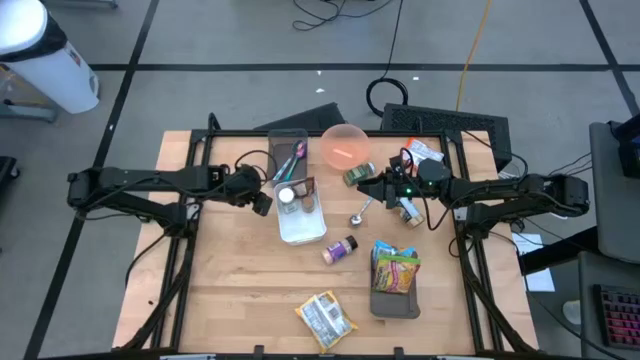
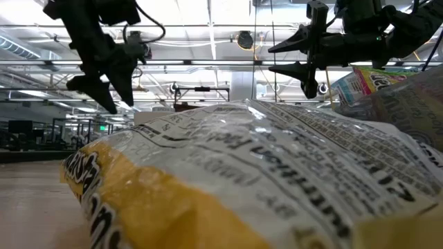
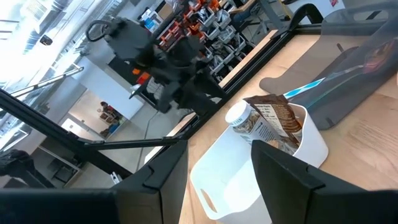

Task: Pick & Place Food Item
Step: Adjust the white bin, then put the yellow noodle pack into the bottom black transparent bin

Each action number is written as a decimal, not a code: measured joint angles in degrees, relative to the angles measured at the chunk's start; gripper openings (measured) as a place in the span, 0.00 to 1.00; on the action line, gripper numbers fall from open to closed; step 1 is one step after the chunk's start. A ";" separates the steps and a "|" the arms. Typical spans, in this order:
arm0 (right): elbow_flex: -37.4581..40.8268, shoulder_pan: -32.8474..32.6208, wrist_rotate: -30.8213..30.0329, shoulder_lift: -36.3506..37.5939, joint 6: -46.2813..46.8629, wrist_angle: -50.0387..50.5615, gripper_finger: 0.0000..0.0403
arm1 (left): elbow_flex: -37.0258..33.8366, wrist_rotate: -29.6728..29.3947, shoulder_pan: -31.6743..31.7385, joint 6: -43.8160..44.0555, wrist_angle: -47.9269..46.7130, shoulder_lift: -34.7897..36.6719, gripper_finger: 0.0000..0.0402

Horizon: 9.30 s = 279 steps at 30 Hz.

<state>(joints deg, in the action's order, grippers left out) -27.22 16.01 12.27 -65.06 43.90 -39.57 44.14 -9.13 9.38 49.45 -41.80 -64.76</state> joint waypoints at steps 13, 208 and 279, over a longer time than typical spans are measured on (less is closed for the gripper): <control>0.00 0.00 -0.07 -0.01 0.44 0.02 0.42 | -0.07 -0.97 4.16 8.09 2.91 -15.63 0.49; -14.38 -49.11 -18.23 -1.02 -11.63 8.48 0.62 | 22.77 35.57 -27.18 7.63 36.94 -49.30 0.39; -14.29 -48.68 -17.99 -1.02 -11.74 9.42 0.62 | 22.77 44.19 -26.36 15.29 49.20 -54.21 0.03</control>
<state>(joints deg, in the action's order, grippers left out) -41.52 -32.67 -5.72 -66.08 32.16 -30.15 66.91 35.06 -16.98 64.73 7.40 -118.98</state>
